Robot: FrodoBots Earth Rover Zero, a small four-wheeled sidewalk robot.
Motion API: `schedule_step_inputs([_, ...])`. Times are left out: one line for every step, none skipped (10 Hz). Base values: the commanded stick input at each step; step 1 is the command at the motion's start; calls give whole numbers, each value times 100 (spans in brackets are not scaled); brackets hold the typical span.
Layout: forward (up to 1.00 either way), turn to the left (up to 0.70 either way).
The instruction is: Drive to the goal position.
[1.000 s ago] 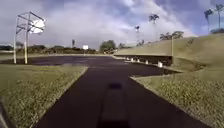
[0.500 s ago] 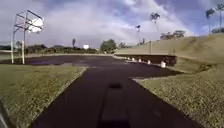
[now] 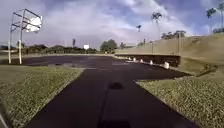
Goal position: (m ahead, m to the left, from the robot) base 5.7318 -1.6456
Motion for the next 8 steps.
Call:
schedule_step_inputs([70,0])
schedule_step_inputs([70,0])
schedule_step_inputs([70,0])
schedule_step_inputs([70,0])
schedule_step_inputs([70,0])
schedule_step_inputs([70,0])
schedule_step_inputs([70,0])
schedule_step_inputs([70,0])
